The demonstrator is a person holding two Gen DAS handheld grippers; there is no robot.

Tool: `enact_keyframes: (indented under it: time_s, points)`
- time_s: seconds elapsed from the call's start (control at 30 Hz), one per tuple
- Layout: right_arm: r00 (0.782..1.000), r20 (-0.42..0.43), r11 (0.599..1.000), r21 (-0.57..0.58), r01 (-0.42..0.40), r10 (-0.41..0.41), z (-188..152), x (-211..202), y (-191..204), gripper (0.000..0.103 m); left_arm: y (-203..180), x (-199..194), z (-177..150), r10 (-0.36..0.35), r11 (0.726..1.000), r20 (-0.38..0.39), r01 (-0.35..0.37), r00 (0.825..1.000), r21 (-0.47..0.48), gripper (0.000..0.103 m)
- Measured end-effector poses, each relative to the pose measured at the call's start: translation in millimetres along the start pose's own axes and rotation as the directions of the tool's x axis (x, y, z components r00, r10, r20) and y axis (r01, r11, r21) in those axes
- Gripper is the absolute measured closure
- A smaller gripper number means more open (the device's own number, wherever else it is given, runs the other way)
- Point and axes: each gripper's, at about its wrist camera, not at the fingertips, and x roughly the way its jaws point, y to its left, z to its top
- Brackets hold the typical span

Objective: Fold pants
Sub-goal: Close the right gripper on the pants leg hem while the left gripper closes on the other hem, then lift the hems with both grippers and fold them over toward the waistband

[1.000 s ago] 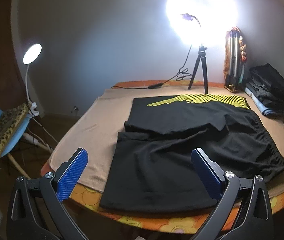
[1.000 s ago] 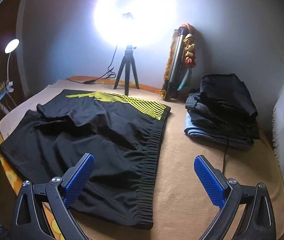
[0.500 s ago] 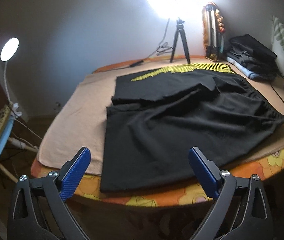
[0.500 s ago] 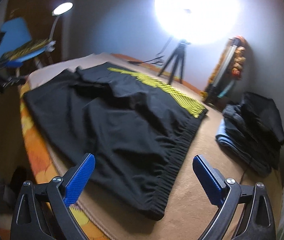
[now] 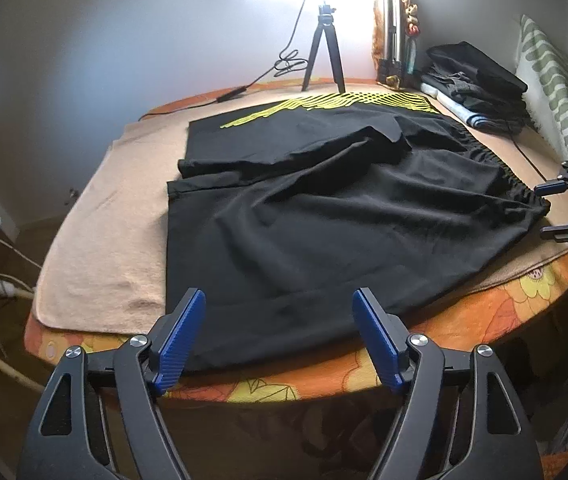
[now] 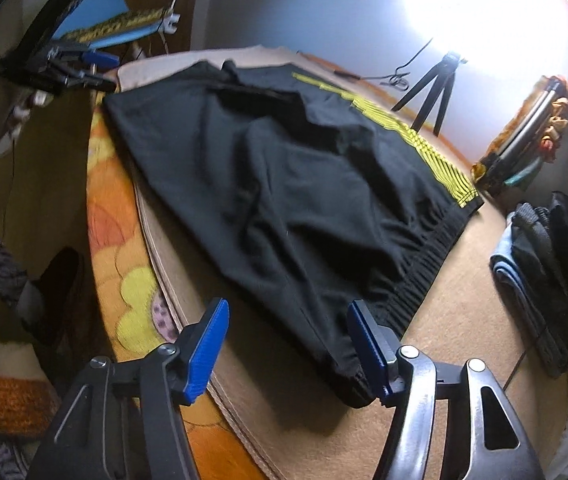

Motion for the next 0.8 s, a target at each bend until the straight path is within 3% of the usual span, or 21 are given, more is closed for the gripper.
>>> enact_keyframes:
  time_s: [0.1, 0.23, 0.37, 0.47, 0.63, 0.8]
  points:
    - [0.999, -0.035, 0.999, -0.034, 0.019, -0.020, -3, 9, 3, 0.044, 2, 5, -3, -0.027, 1.000, -0.014, 0.027, 1.000, -0.007, 0.027]
    - [0.998, -0.065, 0.998, -0.058, 0.010, -0.014, -3, 19, 4, 0.061, 0, 11, -8, -0.044, 0.999, -0.041, 0.045, 0.998, 0.011, 0.027]
    - [0.997, -0.067, 0.997, -0.063, 0.038, -0.043, 2, 21, 2, 0.086, -7, 15, -10, -0.051, 0.997, -0.050, 0.054, 0.997, 0.048, 0.027]
    - [0.999, -0.036, 0.999, -0.013, 0.037, -0.038, 10, 15, -6, 0.098, -16, 18, -11, -0.034, 0.994, -0.054, 0.039, 0.998, 0.105, 0.027]
    - [0.997, 0.034, 0.996, 0.073, 0.060, -0.062, 27, 3, -26, 0.103, -25, 28, -13, 0.011, 0.984, -0.061, 0.000, 0.998, 0.181, 0.027]
    - [0.995, 0.070, 0.992, 0.109, 0.063, -0.071, 40, -4, -35, 0.103, -23, 39, -10, 0.062, 0.980, -0.060, -0.049, 0.996, 0.192, 0.027]
